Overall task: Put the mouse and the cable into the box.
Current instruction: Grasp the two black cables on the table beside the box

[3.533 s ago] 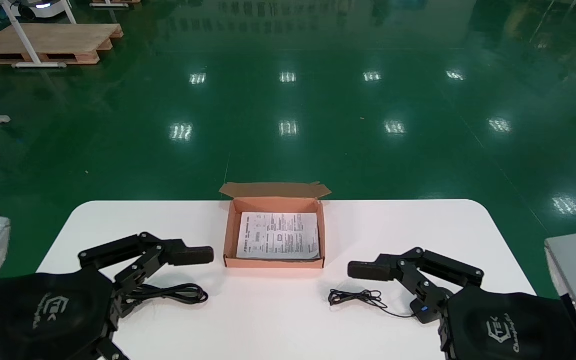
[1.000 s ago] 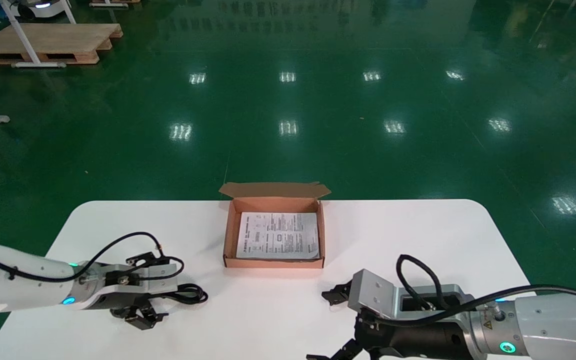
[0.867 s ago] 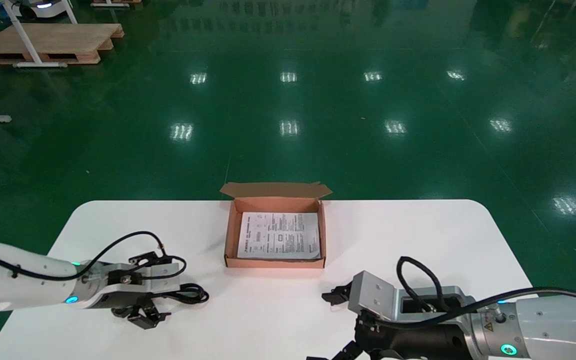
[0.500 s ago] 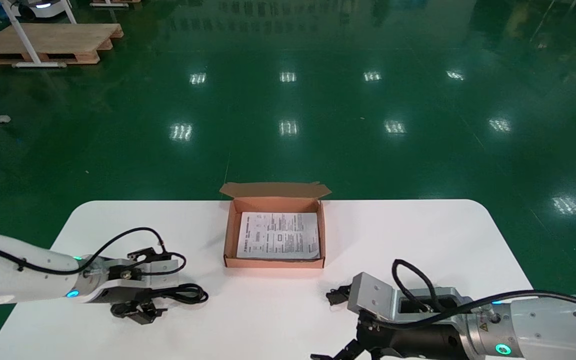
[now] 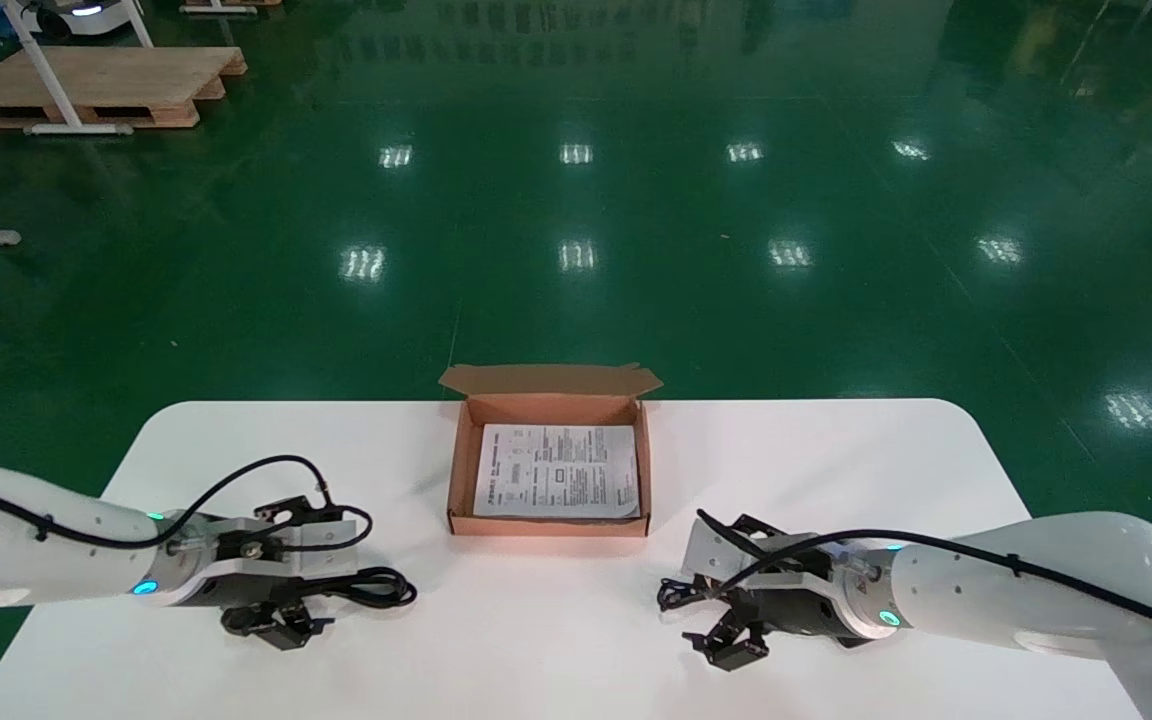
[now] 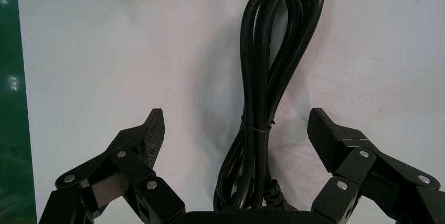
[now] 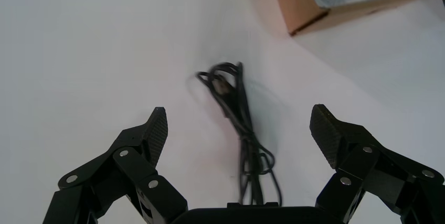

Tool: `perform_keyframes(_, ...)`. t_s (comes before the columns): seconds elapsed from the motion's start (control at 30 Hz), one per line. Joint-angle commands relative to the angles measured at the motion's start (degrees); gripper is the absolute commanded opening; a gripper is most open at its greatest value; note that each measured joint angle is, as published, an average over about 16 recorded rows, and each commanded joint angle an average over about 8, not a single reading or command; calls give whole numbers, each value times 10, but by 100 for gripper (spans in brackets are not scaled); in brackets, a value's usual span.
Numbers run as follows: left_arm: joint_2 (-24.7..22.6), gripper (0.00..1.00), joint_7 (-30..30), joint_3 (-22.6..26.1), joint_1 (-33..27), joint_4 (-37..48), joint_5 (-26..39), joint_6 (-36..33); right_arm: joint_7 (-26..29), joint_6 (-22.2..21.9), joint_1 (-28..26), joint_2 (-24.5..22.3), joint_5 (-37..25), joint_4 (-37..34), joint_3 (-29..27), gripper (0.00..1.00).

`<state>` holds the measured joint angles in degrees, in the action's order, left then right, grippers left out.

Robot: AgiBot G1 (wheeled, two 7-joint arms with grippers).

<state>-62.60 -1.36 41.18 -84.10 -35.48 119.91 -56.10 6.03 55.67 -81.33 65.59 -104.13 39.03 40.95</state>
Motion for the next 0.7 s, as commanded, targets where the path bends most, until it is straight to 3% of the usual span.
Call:
perform_keyframes(0.03,0,100,0,0,0,0,0,0,-17,-17,-14,20,-12,-48,4,100)
perform_keyframes(0.3,0,100,1,0,0,2,0,0,-86,-23,-42,49,-2,-147,2,100)
perform_keyframes(0.53,-1,100,1,0,-1,2,0,1,-109,-28,-52,62,-2,-189,1,100)
perform_keyframes(0.6,-1,81,1,0,-1,2,0,1,-111,-29,-54,64,-2,-195,1,84)
perform_keyframes(0.7,-1,43,1,0,-1,2,0,1,-110,-29,-54,63,-1,-193,1,46)
